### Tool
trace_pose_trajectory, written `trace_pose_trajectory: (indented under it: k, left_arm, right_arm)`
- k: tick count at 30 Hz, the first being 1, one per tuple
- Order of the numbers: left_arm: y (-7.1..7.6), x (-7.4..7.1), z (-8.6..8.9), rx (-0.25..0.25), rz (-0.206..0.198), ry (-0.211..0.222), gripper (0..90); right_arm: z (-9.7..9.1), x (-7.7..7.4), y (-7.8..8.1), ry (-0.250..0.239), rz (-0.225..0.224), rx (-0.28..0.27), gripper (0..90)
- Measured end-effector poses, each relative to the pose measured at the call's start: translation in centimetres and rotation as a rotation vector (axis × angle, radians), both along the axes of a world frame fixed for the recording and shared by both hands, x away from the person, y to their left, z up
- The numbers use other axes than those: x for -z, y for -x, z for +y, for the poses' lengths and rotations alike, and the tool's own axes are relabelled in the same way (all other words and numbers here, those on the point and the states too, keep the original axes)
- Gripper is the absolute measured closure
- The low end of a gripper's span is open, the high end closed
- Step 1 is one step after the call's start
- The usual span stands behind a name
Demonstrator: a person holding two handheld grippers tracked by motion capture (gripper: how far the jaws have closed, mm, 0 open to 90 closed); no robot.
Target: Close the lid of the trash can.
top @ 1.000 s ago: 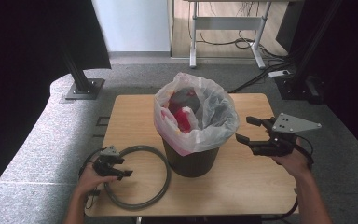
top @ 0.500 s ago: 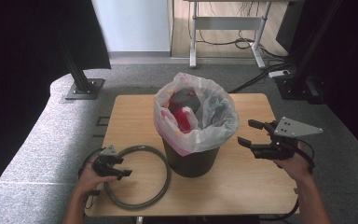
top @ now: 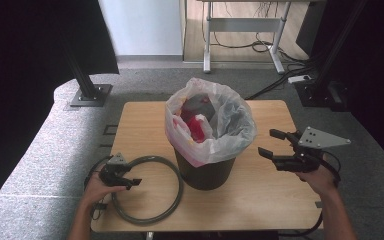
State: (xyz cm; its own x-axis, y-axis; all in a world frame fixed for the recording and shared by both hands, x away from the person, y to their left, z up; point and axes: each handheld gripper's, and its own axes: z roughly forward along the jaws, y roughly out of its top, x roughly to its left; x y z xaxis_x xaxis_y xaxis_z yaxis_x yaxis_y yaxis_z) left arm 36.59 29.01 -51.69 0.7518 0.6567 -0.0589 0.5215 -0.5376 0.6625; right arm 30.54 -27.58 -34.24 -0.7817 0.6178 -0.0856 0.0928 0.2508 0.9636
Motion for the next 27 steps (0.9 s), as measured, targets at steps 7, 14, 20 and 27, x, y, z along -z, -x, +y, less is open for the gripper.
trace_pose_trajectory:
  k: [7,14,20,27]
  left_arm:
    - [-1.3,-0.6,0.5,-0.04,-0.06,0.007,24.3]
    - [-3.0,0.1,0.8,-0.051,-0.049,-0.007,24.4]
    - [-4.0,1.4,1.2,-0.072,-0.018,-0.045,25.4]
    - [-4.1,2.7,1.9,-0.111,0.012,-0.101,33.2]
  right_arm:
    - [0.3,0.5,-0.3,0.011,0.015,-0.004,28.6]
    - [0.2,0.9,-0.4,0.012,0.026,0.002,28.5]
    - [-0.1,1.0,-0.3,0.014,0.031,0.008,28.6]
    - [-0.2,1.0,-0.2,0.017,0.034,0.013,28.6]
